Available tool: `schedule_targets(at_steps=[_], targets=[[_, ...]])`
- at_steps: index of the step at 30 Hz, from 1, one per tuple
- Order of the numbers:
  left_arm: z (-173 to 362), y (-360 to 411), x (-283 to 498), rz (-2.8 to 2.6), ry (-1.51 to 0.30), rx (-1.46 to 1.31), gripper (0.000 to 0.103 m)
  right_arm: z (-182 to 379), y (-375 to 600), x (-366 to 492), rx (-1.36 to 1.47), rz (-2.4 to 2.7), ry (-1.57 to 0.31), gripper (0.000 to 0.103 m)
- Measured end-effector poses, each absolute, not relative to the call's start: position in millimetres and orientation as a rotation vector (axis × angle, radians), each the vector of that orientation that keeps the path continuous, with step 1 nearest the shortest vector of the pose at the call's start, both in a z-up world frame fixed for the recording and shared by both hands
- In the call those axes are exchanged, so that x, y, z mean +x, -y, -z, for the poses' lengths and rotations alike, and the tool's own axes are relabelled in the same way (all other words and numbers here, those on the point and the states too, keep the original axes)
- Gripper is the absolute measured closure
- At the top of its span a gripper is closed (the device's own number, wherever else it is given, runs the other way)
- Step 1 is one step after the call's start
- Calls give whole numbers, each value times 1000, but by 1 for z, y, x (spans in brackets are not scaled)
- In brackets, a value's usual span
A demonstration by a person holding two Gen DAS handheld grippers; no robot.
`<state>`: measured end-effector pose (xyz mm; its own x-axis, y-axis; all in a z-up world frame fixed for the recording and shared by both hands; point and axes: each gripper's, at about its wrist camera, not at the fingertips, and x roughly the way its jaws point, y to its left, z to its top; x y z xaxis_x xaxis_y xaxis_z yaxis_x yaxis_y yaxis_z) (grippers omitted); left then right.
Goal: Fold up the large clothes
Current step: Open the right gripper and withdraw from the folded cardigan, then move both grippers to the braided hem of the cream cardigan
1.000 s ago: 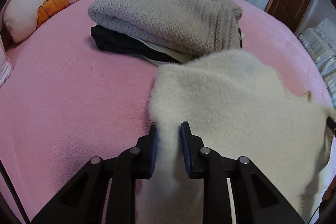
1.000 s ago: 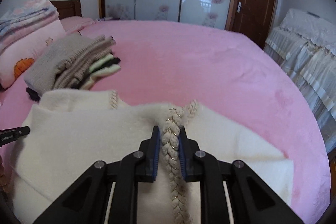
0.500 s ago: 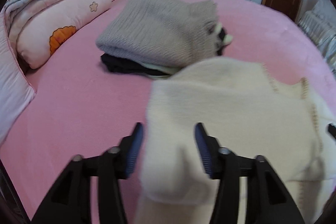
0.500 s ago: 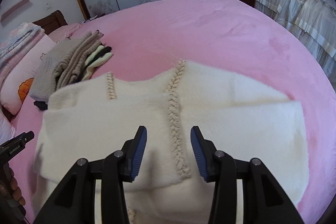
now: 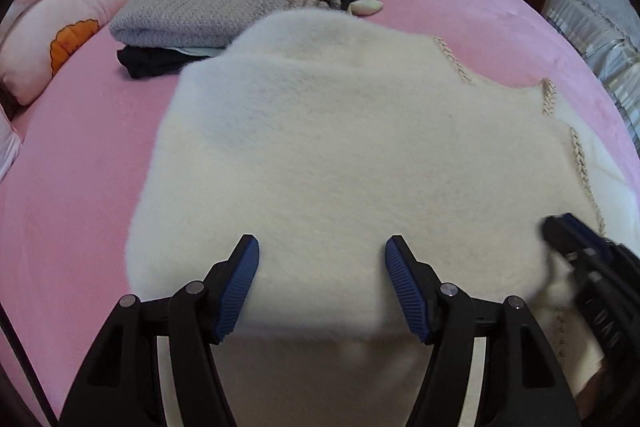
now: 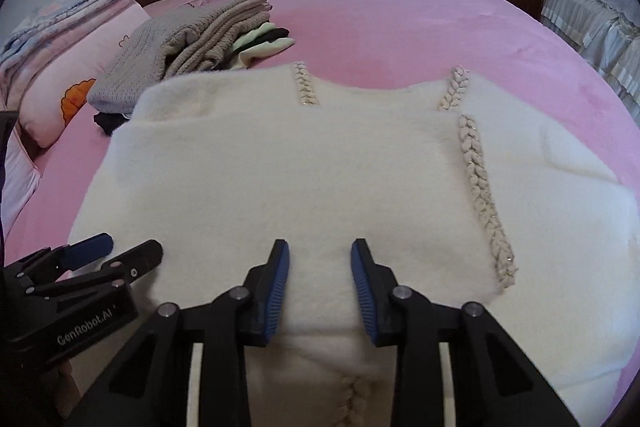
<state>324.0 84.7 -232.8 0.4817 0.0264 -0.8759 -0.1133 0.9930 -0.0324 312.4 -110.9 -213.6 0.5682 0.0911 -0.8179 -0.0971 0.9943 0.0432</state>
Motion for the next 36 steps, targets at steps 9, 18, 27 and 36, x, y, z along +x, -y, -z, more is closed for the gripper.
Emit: schedule_targets(at_steps=[9, 18, 27, 36], targets=[[228, -113, 323, -141, -1091, -113, 38, 204, 202, 298, 189, -31, -1011, 94], [139, -114, 268, -89, -992, -110, 28, 141, 203, 232, 220, 4, -956, 80], [30, -114, 178, -42, -829, -132, 23, 63, 213, 143, 253, -4, -839, 57], [-53, -113, 87, 10, -680, -137, 23, -8, 218, 60, 228, -52, -674, 57]])
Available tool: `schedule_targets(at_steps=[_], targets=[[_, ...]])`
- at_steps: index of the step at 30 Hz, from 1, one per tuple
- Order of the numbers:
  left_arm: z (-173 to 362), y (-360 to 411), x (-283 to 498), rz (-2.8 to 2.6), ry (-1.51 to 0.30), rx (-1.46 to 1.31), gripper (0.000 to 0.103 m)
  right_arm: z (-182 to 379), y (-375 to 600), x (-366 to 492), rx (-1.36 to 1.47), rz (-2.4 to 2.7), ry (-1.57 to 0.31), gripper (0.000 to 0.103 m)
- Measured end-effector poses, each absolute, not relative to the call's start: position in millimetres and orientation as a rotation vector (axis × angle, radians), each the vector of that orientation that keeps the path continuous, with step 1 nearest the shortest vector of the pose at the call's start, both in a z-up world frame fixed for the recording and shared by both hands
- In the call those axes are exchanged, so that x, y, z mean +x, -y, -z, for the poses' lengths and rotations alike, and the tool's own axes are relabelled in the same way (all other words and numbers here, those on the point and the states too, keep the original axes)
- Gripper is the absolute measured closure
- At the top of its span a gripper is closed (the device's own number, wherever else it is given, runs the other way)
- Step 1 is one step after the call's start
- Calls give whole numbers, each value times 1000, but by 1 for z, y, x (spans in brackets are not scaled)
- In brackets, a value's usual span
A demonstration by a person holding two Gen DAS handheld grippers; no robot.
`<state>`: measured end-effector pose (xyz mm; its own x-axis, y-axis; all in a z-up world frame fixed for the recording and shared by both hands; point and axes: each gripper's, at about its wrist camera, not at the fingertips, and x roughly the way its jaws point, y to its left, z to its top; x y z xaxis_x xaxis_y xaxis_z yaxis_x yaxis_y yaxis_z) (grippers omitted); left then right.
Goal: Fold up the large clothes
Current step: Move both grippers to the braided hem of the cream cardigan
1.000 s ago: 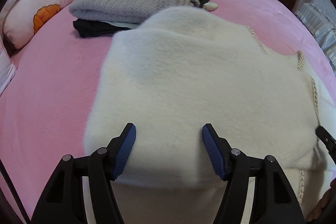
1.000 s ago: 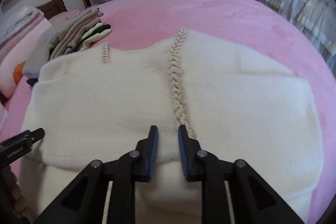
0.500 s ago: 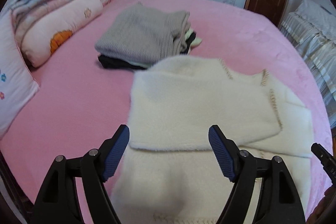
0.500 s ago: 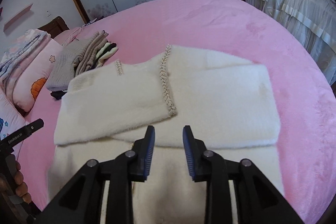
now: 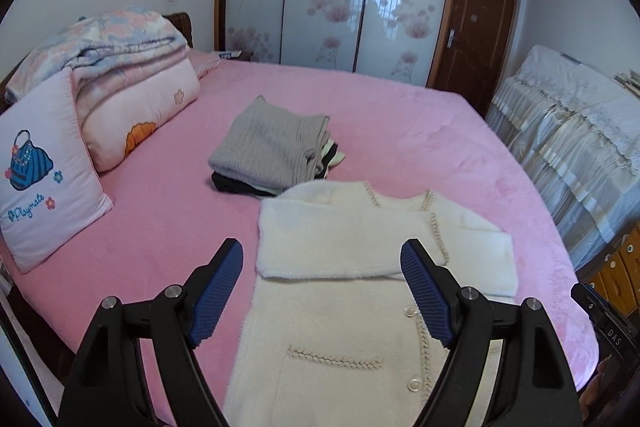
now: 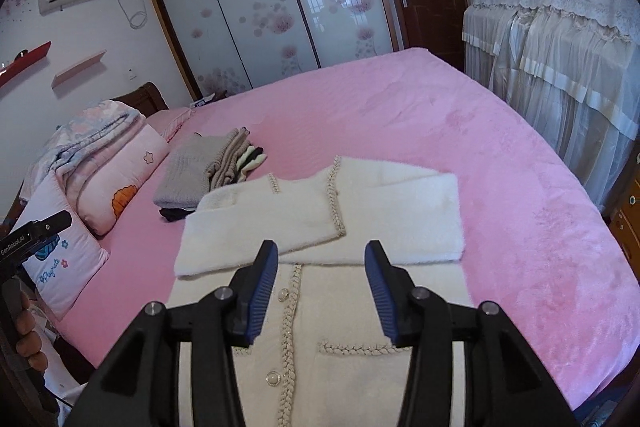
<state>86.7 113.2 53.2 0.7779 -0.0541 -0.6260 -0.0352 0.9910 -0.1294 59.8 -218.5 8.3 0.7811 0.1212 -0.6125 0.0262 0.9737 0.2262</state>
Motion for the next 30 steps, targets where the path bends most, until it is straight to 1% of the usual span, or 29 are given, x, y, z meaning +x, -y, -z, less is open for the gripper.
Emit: schedule_targets(at_steps=[2, 3, 4, 8, 11, 15, 20, 26, 30], targets=[[-65, -115, 67, 22, -657, -150, 20, -20, 219, 43, 218, -65, -651, 56], [-69, -116, 58, 23, -649, -151, 15, -25, 219, 36, 210, -69, -644, 52], [-71, -116, 49, 22, -643, -151, 14, -29, 219, 27, 200, -69, -636, 51], [-68, -113, 12, 24, -631, -117, 14, -36, 215, -2, 151, -68, -607, 45], [-51, -108, -9, 38, -657, -75, 14, -32, 213, -20, 117, -71, -598, 41], [-14, -101, -33, 80, -704, -22, 14, -13, 207, -41, 62, -78, -604, 40], [41, -103, -48, 139, -751, -3, 14, 24, 193, -65, -46, -82, -634, 40], [119, -117, -44, 142, -883, 26, 14, 71, 190, -81, -68, -94, -706, 40], [160, -129, -34, 162, -983, 22, 14, 90, 201, -84, -30, -76, -737, 40]])
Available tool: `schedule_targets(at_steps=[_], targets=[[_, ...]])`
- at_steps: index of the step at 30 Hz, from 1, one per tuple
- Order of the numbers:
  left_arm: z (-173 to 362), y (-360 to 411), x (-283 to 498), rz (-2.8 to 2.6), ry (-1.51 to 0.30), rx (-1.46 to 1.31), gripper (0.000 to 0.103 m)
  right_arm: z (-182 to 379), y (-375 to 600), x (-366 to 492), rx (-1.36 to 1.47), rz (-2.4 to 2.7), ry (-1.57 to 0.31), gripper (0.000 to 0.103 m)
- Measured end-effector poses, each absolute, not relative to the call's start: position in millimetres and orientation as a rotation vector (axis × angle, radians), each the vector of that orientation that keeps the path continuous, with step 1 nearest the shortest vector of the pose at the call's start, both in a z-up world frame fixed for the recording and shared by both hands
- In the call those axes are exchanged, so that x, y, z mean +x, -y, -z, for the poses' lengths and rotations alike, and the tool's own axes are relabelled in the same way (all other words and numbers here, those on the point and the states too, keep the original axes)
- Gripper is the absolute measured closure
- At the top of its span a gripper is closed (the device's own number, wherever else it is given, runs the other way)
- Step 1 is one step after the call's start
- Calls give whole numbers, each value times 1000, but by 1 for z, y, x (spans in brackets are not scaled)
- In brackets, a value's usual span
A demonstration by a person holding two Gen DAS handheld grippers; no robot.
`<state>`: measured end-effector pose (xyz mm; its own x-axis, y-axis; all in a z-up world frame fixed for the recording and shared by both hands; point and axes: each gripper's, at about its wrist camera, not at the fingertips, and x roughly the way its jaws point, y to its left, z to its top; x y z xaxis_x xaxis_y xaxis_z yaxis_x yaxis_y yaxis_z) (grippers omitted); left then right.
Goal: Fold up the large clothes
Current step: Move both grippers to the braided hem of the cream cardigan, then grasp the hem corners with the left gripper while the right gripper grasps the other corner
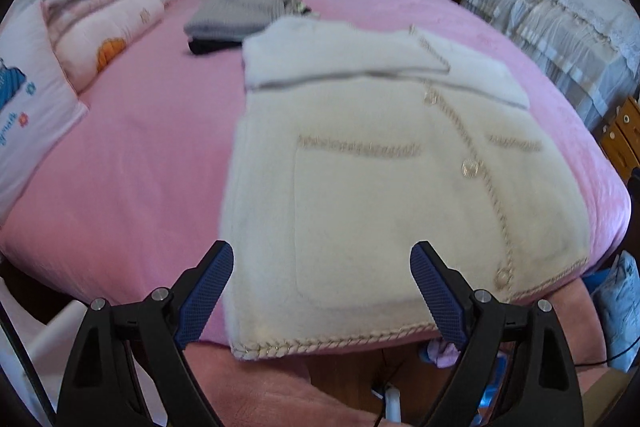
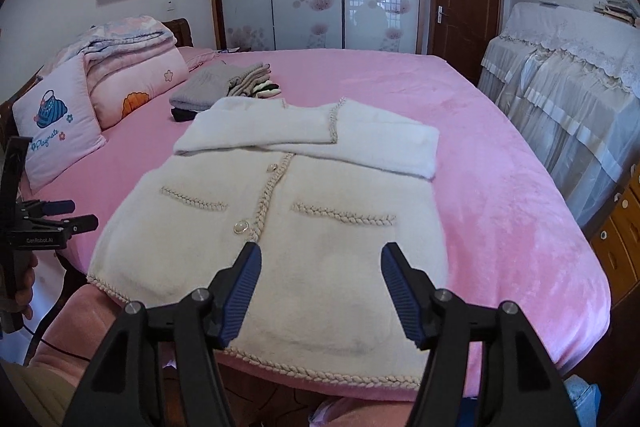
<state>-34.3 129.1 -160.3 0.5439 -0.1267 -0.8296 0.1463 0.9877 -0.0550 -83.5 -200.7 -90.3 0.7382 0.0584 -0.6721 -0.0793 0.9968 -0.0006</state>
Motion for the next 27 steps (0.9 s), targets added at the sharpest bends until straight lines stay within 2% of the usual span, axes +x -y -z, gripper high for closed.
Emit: schedule_targets(at_steps=[3, 11, 25, 27], targets=[[192, -141, -24, 145, -1082, 31, 14, 105, 210, -81, -18, -49, -779, 40], [243, -176, -17, 114, -1191, -68, 14, 146, 243, -76, -26, 5, -915, 40], [281, -208, -24, 176, -1238, -176, 14, 223, 334, -81, 276, 33, -1109, 41], [283, -210, -25, 179, -1236, -175, 14, 232, 339, -81, 294, 24, -1120, 48]])
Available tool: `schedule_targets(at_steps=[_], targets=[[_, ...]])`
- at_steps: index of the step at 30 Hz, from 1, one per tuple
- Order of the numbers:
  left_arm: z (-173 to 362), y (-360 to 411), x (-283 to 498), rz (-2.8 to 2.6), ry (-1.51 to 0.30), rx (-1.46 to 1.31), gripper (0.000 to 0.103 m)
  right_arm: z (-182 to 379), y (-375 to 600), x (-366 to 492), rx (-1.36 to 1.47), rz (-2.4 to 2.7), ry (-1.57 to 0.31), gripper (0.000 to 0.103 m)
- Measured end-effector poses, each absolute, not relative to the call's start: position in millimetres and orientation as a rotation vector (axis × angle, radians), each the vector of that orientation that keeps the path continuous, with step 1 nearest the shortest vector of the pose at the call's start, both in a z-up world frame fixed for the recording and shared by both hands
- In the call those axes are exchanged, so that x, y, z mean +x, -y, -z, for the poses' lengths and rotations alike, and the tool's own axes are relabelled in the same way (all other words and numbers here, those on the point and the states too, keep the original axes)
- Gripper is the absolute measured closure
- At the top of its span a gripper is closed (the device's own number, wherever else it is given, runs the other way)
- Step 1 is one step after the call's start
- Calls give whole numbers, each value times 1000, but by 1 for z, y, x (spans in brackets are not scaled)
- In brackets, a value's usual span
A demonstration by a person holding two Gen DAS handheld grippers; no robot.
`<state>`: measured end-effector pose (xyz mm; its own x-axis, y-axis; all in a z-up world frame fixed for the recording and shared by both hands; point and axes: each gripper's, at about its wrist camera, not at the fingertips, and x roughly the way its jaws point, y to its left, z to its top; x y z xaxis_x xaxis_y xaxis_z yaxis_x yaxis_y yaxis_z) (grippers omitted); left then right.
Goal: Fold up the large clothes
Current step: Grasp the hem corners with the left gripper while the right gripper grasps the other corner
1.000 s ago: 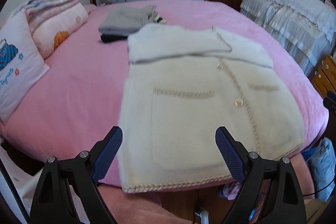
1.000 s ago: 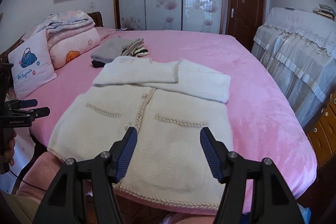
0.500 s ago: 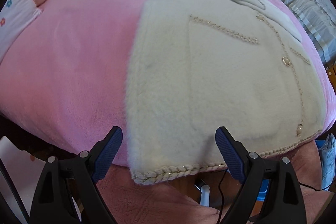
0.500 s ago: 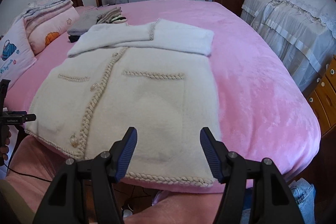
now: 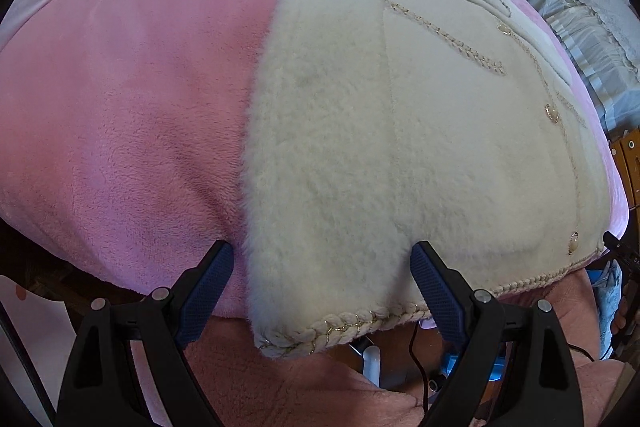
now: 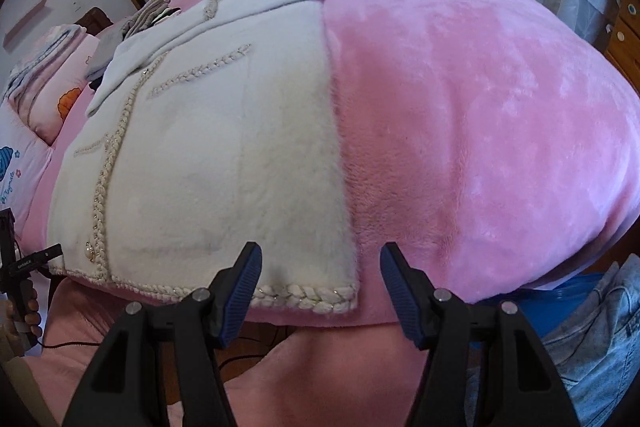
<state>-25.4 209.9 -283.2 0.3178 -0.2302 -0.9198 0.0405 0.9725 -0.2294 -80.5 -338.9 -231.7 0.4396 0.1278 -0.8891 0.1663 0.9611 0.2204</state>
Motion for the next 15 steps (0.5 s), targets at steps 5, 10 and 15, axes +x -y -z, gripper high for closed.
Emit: schedule_targets(at_steps=[5, 10, 15], targets=[[286, -210, -21, 188, -1231, -201, 17, 250, 342, -74, 342, -16, -1141, 62], [279, -212, -25, 227, -1221, -217, 65, 242, 333, -74, 310, -81, -1134, 83], [279, -233, -25, 238, -1226, -332, 75, 242, 336, -75, 315, -112, -1125, 84]])
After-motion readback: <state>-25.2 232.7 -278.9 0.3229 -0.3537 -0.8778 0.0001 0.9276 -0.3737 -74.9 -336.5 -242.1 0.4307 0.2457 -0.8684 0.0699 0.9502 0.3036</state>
